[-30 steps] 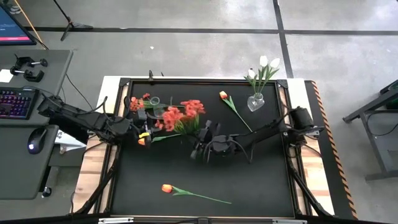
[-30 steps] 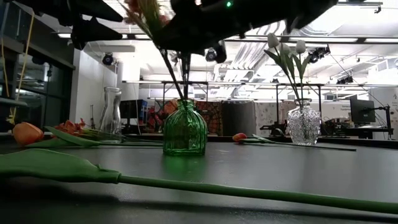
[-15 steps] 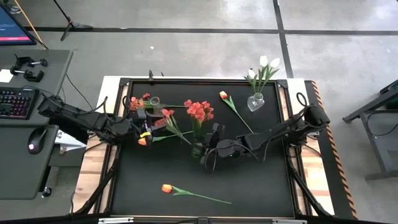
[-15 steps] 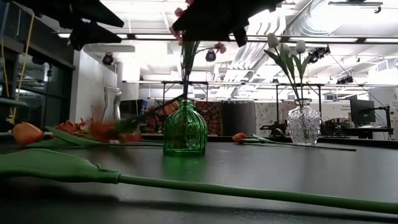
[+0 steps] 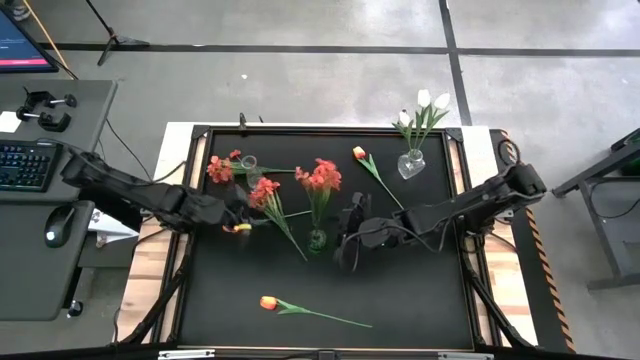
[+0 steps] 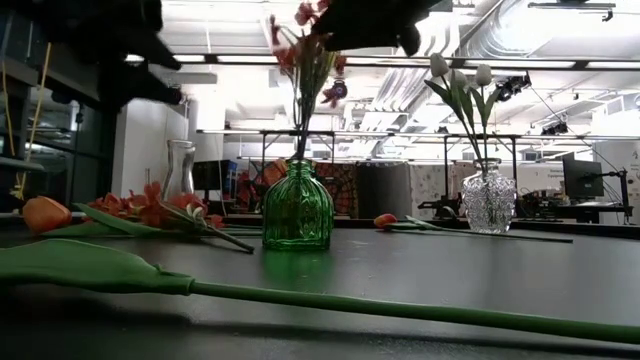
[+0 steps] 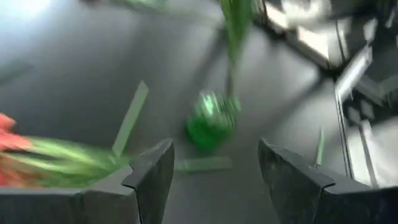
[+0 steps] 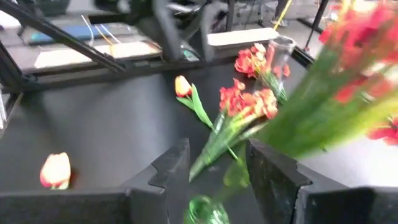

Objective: Sort flowers into vase by color
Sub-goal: Put the bottom orange flowers into the green vase

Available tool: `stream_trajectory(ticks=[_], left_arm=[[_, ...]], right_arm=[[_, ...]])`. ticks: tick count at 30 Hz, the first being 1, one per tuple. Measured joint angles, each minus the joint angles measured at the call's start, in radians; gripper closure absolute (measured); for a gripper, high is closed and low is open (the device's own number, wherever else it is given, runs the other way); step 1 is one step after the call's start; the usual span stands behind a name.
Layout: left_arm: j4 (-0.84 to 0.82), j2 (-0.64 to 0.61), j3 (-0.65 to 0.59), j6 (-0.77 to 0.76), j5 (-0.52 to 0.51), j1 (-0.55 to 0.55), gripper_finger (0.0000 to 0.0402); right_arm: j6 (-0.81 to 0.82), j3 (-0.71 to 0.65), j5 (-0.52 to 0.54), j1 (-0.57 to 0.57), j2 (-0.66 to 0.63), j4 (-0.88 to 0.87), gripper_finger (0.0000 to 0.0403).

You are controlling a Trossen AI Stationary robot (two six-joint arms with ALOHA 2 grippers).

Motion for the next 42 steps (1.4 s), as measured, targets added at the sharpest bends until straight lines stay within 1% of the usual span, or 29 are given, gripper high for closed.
stream_trajectory(ticks=[2,4,6,7,8,9,11,13,14,16,18,19,22,25,28,31,36,42], left_arm=[[-0.004,0.064,0.002,0.047,0.095,0.0,0.0181],[-0.01,0.139,0.023,0.142,0.167,-0.001,0.0181],[-0.043,0.214,0.059,0.231,0.209,0.001,0.0181],[-0.069,0.254,0.079,0.237,0.214,0.008,0.0181],[-0.095,0.296,0.096,0.203,0.217,0.023,0.0181],[-0.109,0.335,0.108,0.13,0.216,0.045,0.0181],[-0.089,0.405,0.117,-0.097,0.237,0.09,0.0181],[-0.025,0.468,0.118,-0.351,0.3,0.124,0.0181],[0.001,0.498,0.119,-0.445,0.337,0.134,0.0181],[0.053,0.548,0.118,-0.567,0.413,0.147,0.0181],[0.105,0.584,0.118,-0.63,0.479,0.153,0.0181],[0.119,0.595,0.118,-0.642,0.491,0.154,0.0181],[0.116,0.621,0.118,-0.706,0.438,0.157,0.0181],[0.111,0.625,0.118,-0.822,0.341,0.165,0.0181],[0.108,0.624,0.118,-0.89,0.261,0.17,0.0181],[0.102,0.624,0.118,-0.921,0.24,0.182,0.0182],[0.038,0.645,0.118,-0.997,0.223,0.191,0.0193],[0.069,0.693,0.121,-1.052,0.243,0.211,0.0204]], right_arm=[[0.015,0.0,0.0,0.001,-0.028,-0.06,0.0256],[0.033,0.0,0.0,0.002,-0.054,-0.115,0.0256],[0.062,0.0,-0.004,0.003,-0.075,-0.163,0.0256],[0.083,0.0,-0.005,0.004,-0.084,-0.186,0.0256],[0.106,0.0,-0.005,0.005,-0.094,-0.208,0.0256],[0.129,0.0,-0.005,0.005,-0.101,-0.221,0.0256],[0.165,0.0,-0.006,0.008,-0.115,-0.252,0.0256],[0.191,0.0,-0.006,0.011,-0.121,-0.266,0.0256],[0.197,0.0,-0.007,0.013,-0.121,-0.273,0.0256],[0.213,0.0,-0.008,0.018,-0.122,-0.276,0.0256],[0.217,0.0,-0.008,0.025,-0.122,-0.277,0.0256],[0.216,0.0,-0.008,0.028,-0.122,-0.278,0.0256],[0.216,0.0,-0.01,0.031,-0.122,-0.286,0.0256],[0.235,0.0,-0.01,0.031,-0.122,-0.289,0.0256],[0.235,0.0,-0.011,0.031,-0.122,-0.297,0.0256],[0.234,0.0,-0.01,0.031,-0.122,-0.296,0.0256],[0.233,0.0,-0.01,0.031,-0.122,-0.297,0.0256],[0.234,0.0,-0.01,0.031,-0.122,-0.297,0.0256]])
